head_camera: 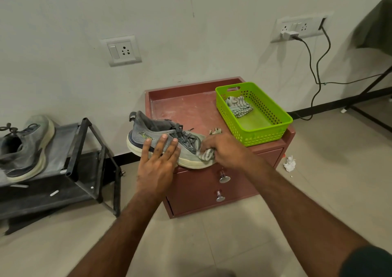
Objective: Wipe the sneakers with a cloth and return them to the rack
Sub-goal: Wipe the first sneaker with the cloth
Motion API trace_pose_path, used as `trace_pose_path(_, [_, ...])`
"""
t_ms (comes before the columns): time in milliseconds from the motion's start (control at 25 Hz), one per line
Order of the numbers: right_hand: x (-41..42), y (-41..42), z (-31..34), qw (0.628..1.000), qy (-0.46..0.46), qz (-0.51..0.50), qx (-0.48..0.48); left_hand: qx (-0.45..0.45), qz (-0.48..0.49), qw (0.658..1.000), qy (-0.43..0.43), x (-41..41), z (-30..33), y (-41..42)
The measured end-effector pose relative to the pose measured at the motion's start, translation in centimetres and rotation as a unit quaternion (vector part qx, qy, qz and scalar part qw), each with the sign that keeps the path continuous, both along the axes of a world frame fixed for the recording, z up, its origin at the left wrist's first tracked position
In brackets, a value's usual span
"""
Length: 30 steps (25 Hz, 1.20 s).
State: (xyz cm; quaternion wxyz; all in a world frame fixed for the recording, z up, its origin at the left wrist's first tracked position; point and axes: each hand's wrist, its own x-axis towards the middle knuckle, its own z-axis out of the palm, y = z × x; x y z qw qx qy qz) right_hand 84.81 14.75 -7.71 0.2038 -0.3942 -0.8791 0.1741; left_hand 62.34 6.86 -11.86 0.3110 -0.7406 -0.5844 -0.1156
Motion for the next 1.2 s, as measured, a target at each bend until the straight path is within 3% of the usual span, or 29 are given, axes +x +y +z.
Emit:
trace_pose_path(40, [0.9,0.5,0.6,0.998,0.042,-0.018,-0.032,-0.002,0.001,1.0,-0.001,-0.1,0.0,0.0])
trace_pose_path(120, [2.2,1.0,1.0,0.986,0.125,-0.109,0.001,-0.001,-0.002,1.0,-0.004,-0.1,-0.1,-0.2])
trace_pose_path(200, [2.3,1.0,0.4,0.974,0.147,-0.171,0.015,0.005,-0.002,1.0,-0.004,0.0,-0.3,-0.3])
trace_pose_path(280, [1.0,-0.1,-0.3,0.987,0.047,-0.15,-0.017,0.013,-0.002,1.0,0.0,0.1,-0.3,0.0])
trace_pose_path(360, [0.2,-0.8,-0.6,0.988,-0.086,-0.121,0.032,0.007,0.003,1.0,-0.001,0.3,-0.1,0.1])
trace_pose_path(400, [0.0,-1.2,-0.4,0.991,-0.094,-0.095,0.029,0.002,0.005,1.0,-0.003,0.5,-0.1,0.0])
trace_pose_path(520, [0.4,-1.9,0.3,0.988,0.106,-0.088,-0.077,-0.008,0.013,1.0,-0.002,0.6,0.0,-0.2])
trace_pose_path(600, [1.3,-0.9,0.4,0.969,0.186,-0.161,-0.005,-0.007,0.01,1.0,-0.004,0.7,0.3,-0.2])
trace_pose_path(680, [1.6,-1.0,0.9,0.978,0.094,-0.184,0.021,-0.012,0.016,1.0,-0.004,0.6,0.5,-0.1])
trace_pose_path(760, [0.5,-1.9,0.7,0.982,-0.065,-0.178,-0.004,-0.012,0.013,1.0,-0.003,0.8,0.3,-0.1])
trace_pose_path(800, [-0.3,-2.5,0.7,0.983,-0.087,-0.162,-0.012,-0.013,0.011,1.0,-0.005,0.8,0.2,-0.2])
trace_pose_path(840, [-1.2,-3.3,0.7,0.99,-0.069,-0.115,-0.038,-0.015,0.011,1.0,-0.006,0.7,0.1,-0.2])
trace_pose_path(920, [-1.7,-3.9,0.8,0.988,0.097,-0.052,-0.109,-0.018,0.016,1.0,-0.006,0.3,0.1,-0.2])
trace_pose_path(1000, [-0.3,-2.2,1.0,0.959,0.221,-0.138,-0.112,-0.015,0.017,1.0,-0.003,0.5,0.2,0.1])
trace_pose_path(1040, [0.5,-1.4,1.0,0.961,0.2,-0.179,-0.065,-0.012,0.018,1.0,-0.002,0.7,0.2,0.1])
trace_pose_path(1160, [-0.3,-2.9,0.8,0.976,-0.102,-0.191,0.004,-0.009,0.015,1.0,-0.007,0.7,0.0,0.2])
trace_pose_path(1200, [-1.2,-3.8,0.6,0.976,-0.134,-0.169,0.02,-0.009,0.014,1.0,-0.006,0.6,-0.1,0.2])
